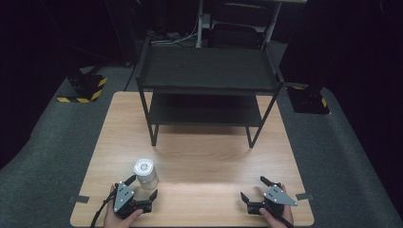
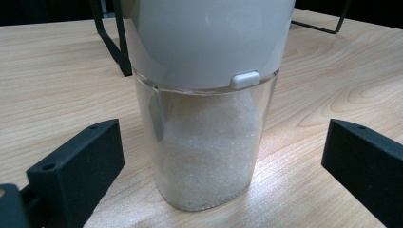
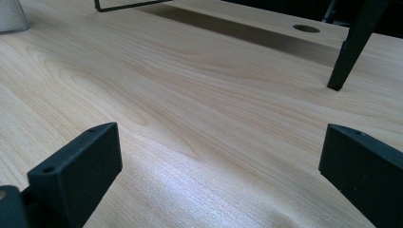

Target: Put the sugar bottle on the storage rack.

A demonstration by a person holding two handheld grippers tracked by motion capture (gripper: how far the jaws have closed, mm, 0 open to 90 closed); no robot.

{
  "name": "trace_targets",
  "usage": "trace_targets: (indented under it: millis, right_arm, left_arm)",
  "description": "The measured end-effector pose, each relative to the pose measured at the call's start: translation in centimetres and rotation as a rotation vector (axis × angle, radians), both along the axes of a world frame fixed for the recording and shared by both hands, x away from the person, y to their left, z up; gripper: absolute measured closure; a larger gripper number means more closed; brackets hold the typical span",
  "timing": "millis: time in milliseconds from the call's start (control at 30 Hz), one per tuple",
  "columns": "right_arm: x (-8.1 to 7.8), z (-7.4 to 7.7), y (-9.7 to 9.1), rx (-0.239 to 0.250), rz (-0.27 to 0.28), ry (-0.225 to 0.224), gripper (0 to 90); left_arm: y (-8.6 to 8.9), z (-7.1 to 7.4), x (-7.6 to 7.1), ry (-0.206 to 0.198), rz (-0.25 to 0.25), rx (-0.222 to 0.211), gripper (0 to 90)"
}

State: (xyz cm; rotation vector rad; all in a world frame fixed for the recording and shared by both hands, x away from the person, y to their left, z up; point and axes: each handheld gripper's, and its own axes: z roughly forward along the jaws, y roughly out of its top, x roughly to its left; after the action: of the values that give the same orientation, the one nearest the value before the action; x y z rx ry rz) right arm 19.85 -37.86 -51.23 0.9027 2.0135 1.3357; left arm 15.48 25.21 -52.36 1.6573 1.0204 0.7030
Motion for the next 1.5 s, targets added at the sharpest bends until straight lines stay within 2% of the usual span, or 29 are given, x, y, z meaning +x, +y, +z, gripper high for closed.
trace_targets:
  millis: [333,400,533,633,833,1100,1300,1500]
  right_arm:
    - [0.1,0.0,0.0,0.001,0.004,-0.001,0.0]
    - [0.1,0.0,-0.1,0.003,0.004,0.001,0.0]
    - [0.1,0.0,-0.1,0.001,0.008,-0.003,0.0]
    - [0.1,-0.1,-0.1,0.003,0.008,-0.003,0.0]
    - [0.1,-0.1,-0.1,0.008,0.006,-0.005,0.0]
    - [0.1,-0.1,-0.1,0.009,0.007,-0.005,0.0]
    - [0.1,-0.1,-0.1,0.009,0.004,-0.005,0.0]
    - [0.1,-0.1,-0.1,0.009,0.006,-0.006,0.0]
  left_arm:
    - [-0.3,-0.1,-0.5,-0.031,0.030,-0.005,0.6]
    - [-0.5,0.1,-0.7,-0.034,0.043,-0.022,0.6]
    - [-1.2,0.3,-1.1,-0.071,0.049,-0.028,0.9]
    - [-2.2,0.5,-1.3,-0.090,0.073,-0.018,1.3]
    - [-3.2,1.0,-1.5,-0.092,0.106,0.010,5.0]
    - [-4.8,1.1,-1.8,-0.095,0.184,0.023,7.7]
    - [-6.3,0.6,-1.9,-0.105,0.262,-0.009,11.3]
    - [-8.4,0.1,-2.1,-0.142,0.330,0.002,16.7]
